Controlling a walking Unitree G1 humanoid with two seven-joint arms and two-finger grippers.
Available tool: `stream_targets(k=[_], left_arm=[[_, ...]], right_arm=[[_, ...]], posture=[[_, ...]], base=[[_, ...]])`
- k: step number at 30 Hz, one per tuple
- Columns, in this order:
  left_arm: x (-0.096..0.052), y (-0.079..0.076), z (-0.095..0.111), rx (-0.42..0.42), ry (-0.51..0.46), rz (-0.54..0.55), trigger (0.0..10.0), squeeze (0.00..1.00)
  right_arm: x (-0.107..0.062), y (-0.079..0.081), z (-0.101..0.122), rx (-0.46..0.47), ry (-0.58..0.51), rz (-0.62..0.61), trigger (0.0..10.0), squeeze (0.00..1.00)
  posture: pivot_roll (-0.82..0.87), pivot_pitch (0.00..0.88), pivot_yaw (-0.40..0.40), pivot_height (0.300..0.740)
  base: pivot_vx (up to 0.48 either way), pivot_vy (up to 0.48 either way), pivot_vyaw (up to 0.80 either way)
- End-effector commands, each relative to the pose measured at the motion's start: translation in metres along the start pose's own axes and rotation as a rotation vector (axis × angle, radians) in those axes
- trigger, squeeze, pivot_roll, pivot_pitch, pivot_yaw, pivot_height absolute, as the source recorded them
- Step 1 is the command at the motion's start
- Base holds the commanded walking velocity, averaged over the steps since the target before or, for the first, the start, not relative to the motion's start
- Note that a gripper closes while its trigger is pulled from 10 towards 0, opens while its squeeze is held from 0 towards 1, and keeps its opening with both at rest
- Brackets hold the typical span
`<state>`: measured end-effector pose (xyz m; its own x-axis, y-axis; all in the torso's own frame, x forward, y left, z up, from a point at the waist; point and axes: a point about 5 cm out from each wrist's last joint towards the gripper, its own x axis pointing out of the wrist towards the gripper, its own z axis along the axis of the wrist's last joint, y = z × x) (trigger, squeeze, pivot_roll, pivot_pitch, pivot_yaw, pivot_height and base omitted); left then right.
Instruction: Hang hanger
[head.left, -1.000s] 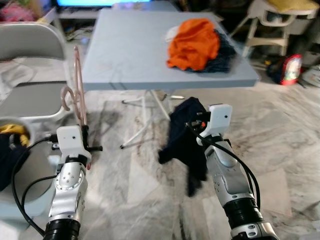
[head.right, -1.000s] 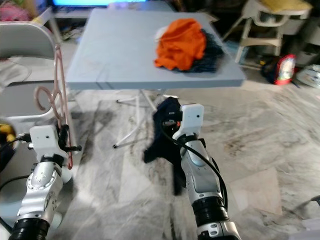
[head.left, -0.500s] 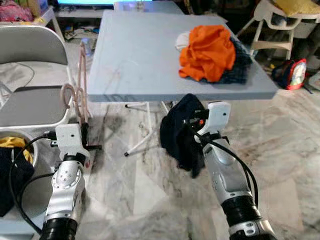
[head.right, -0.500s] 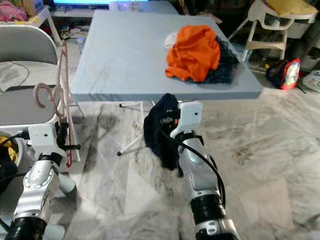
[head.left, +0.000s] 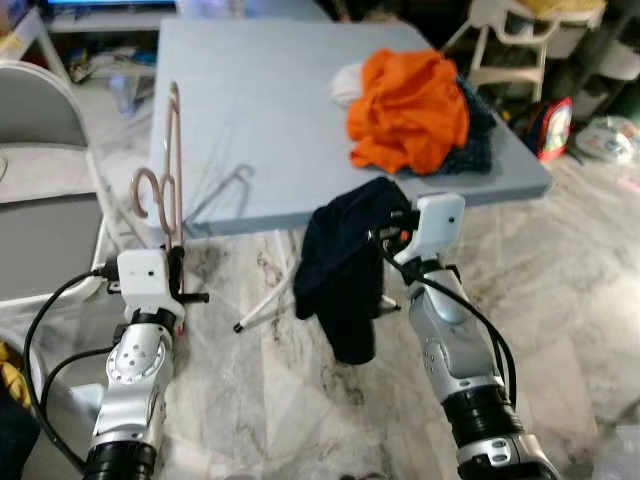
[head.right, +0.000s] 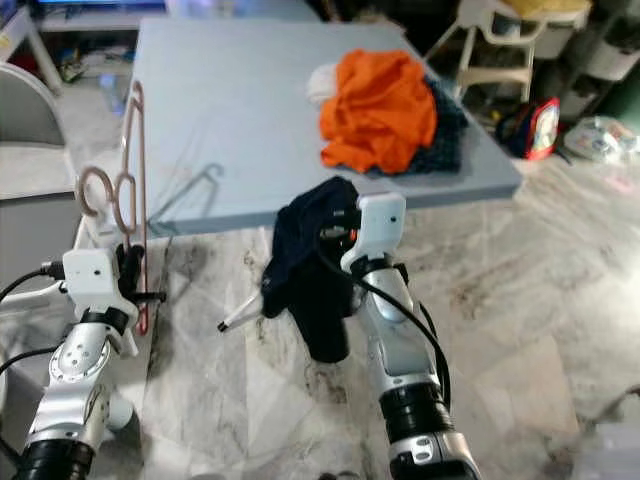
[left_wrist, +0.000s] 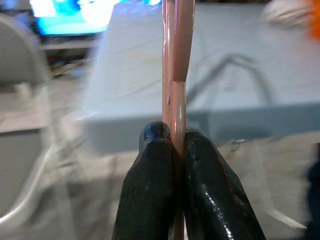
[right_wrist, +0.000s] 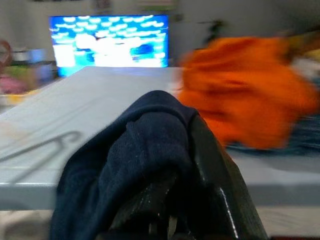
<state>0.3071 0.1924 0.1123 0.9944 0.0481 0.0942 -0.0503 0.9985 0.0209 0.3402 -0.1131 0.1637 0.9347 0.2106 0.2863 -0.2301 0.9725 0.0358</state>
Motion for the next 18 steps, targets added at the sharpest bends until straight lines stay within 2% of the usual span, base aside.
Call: stream_targets(k=[1, 7, 18], left_arm=[[-0.0017, -0.0045, 0.0035, -0.002, -0.013, -0.035, 10.0, 0.00], [-0.0016, -0.0090, 0.0081, -0.011, -0.028, -0.061, 10.0, 0.00], [-0.0034, -0.0105, 0.0134, -0.015, -0.045, -0.049, 10.0, 0.00]], right_arm=[[0.0004, -0.0034, 0.0079, -0.004, -0.045, -0.019, 10.0, 0.00], [-0.0009, -0.0025, 0.0098, -0.011, -0.056, -0.022, 10.0, 0.00], [-0.0017, 0.0016, 0.0112, -0.030, -0.061, 0.025, 10.0, 0.00]], posture=[[0.23, 0.142, -0.057, 0.740], [0.23, 0.151, -0.055, 0.740], [0.23, 0.161, -0.060, 0.740]], base=[[0.266, 0.000, 0.00], [0.294, 0.000, 0.00], [0.453, 0.000, 0.00]])
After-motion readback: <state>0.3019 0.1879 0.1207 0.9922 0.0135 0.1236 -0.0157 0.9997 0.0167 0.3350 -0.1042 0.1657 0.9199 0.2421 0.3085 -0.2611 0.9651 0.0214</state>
